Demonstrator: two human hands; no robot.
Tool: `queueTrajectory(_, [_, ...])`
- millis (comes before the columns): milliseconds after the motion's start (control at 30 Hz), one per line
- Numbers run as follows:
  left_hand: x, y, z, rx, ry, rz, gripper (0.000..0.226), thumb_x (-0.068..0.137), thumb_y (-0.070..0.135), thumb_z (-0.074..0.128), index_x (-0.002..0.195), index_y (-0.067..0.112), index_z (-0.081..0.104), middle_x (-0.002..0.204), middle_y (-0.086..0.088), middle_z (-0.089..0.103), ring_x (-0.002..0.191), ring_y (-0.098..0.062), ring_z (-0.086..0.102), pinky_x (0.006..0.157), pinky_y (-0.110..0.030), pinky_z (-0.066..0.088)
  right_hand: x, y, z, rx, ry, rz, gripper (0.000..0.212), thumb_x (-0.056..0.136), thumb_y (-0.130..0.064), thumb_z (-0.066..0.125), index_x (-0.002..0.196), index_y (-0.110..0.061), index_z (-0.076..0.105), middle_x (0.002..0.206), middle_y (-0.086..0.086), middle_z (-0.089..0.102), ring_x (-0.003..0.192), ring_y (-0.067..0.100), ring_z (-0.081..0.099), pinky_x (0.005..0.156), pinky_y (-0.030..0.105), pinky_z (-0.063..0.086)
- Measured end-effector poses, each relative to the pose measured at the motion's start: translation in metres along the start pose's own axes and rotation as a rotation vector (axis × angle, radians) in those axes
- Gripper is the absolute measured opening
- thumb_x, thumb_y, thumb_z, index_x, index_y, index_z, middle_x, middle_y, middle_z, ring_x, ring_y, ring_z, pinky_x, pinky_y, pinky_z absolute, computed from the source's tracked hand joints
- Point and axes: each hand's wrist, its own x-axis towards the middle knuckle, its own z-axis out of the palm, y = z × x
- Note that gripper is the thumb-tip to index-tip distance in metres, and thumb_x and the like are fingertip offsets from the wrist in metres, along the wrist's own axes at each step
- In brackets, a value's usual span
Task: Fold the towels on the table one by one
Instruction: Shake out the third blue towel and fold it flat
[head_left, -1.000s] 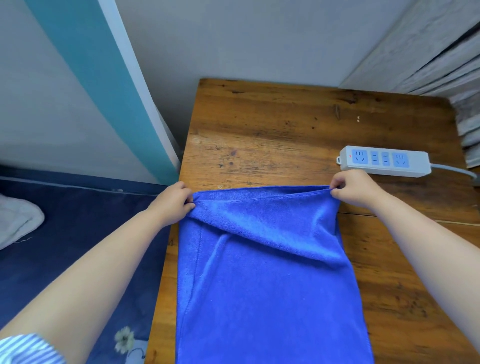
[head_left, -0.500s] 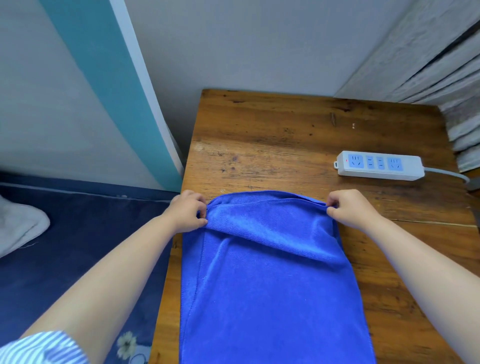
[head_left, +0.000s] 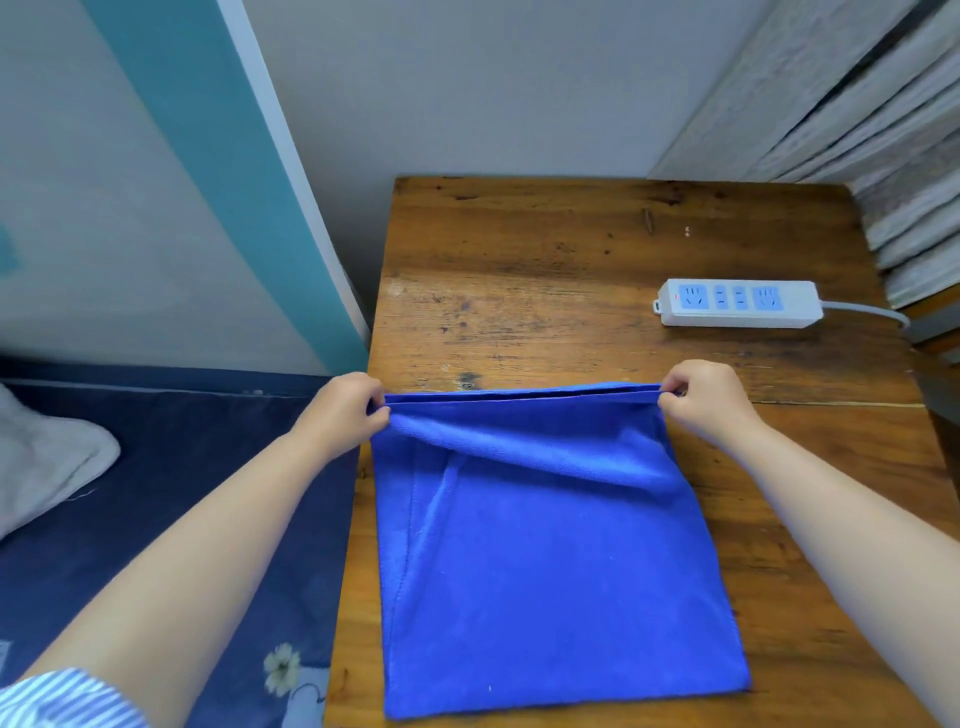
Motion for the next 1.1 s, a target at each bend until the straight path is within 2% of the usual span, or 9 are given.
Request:
queueTrajectory(133, [-0.011,0.007,-0.020,0.016,0.053,0.024,0.043,0.081,0.003,0.056,0.054,0.023,0.029,0.062,0.005,0.037,0.069,-0.020,0.042,0.062,-0.025,0.029,-0.009,-0.011,-0.017,0.039,0.095,0.010,0.008,0.073,-0.002,0.060,0.067,0.002,0.064,0.076,0.016,0.064,0.071,0.021,0.049,0.062,0.026,0.035])
queueTrajectory(267, [-0.016,0.024,-0.047,-0.038,0.072,0.070,0.045,0.077,-0.006,0.052,0.055,0.022,0.025,0.060,0.004,0.035,0.067,-0.023,0.039,0.060,-0.027,0.029,-0.018,-0.024,-0.047,0.083,0.244,0.020,0.015,0.072,-0.001,0.060,0.059,-0.005,0.052,0.067,0.013,0.054,0.068,0.023,0.045,0.054,0.024,0.029])
queueTrajectory(367, [-0.017,0.047,-0.078,-0.067,0.128,0.100,0.037,0.080,-0.007,0.045,0.061,0.021,0.030,0.071,-0.007,0.047,0.070,-0.024,0.040,0.061,-0.028,0.030,-0.030,-0.036,-0.079,0.128,0.408,0.009,0.020,0.070,0.004,0.058,0.057,-0.004,0.045,0.064,0.014,0.046,0.066,0.025,0.041,0.055,0.027,0.025])
queueTrajectory(467, [-0.015,0.081,-0.118,-0.093,0.273,0.156,0.020,0.084,-0.007,0.042,0.089,0.006,0.056,0.096,-0.017,0.059,0.087,-0.029,0.051,0.073,-0.028,0.037,-0.046,-0.048,-0.118,0.171,0.596,0.012,0.012,0.069,0.007,0.056,0.059,0.003,0.050,0.065,0.023,0.050,0.065,0.026,0.042,0.057,0.029,0.029])
queueTrajectory(567, [-0.012,0.115,-0.157,-0.086,0.432,0.211,0.031,0.084,-0.010,0.039,0.109,-0.003,0.057,0.107,-0.019,0.057,0.101,-0.034,0.053,0.084,-0.031,0.039,-0.052,-0.060,-0.155,0.204,0.699,0.009,0.002,0.071,0.007,0.052,0.070,0.009,0.052,0.073,0.028,0.057,0.070,0.035,0.049,0.061,0.037,0.037])
queueTrajectory(767, [-0.016,0.157,-0.227,-0.037,0.722,0.213,0.034,0.083,-0.012,0.038,0.111,-0.004,0.057,0.110,-0.022,0.050,0.097,-0.037,0.051,0.082,-0.040,0.042,-0.059,-0.080,-0.225,0.241,0.861,-0.067,0.036,0.076,0.016,0.039,0.106,0.012,0.059,0.109,0.032,0.056,0.106,0.042,0.049,0.089,0.039,0.036])
queueTrajectory(900, [-0.020,0.178,-0.254,-0.021,0.932,0.202,0.027,0.088,-0.005,0.041,0.109,-0.005,0.056,0.104,-0.024,0.059,0.095,-0.038,0.055,0.075,-0.043,0.041,-0.067,-0.099,-0.260,0.329,1.081,-0.074,0.034,0.079,0.016,0.039,0.102,0.010,0.064,0.107,0.033,0.055,0.104,0.044,0.050,0.088,0.039,0.036])
queueTrajectory(1000, [-0.025,0.186,-0.273,-0.137,1.107,0.268,0.022,0.088,-0.004,0.045,0.106,-0.010,0.057,0.103,-0.029,0.060,0.093,-0.043,0.057,0.072,-0.047,0.044,-0.073,-0.112,-0.283,0.433,1.254,-0.110,0.031,0.082,0.011,0.038,0.101,0.009,0.063,0.107,0.033,0.054,0.101,0.044,0.051,0.084,0.037,0.035])
queueTrajectory(1100, [-0.027,0.191,-0.285,-0.113,1.090,0.327,0.021,0.089,-0.002,0.044,0.105,-0.008,0.056,0.104,-0.028,0.060,0.093,-0.044,0.058,0.072,-0.045,0.045,-0.074,-0.117,-0.295,0.457,1.353,-0.141,0.031,0.082,0.006,0.036,0.096,0.012,0.063,0.103,0.036,0.055,0.099,0.046,0.051,0.085,0.035,0.030])
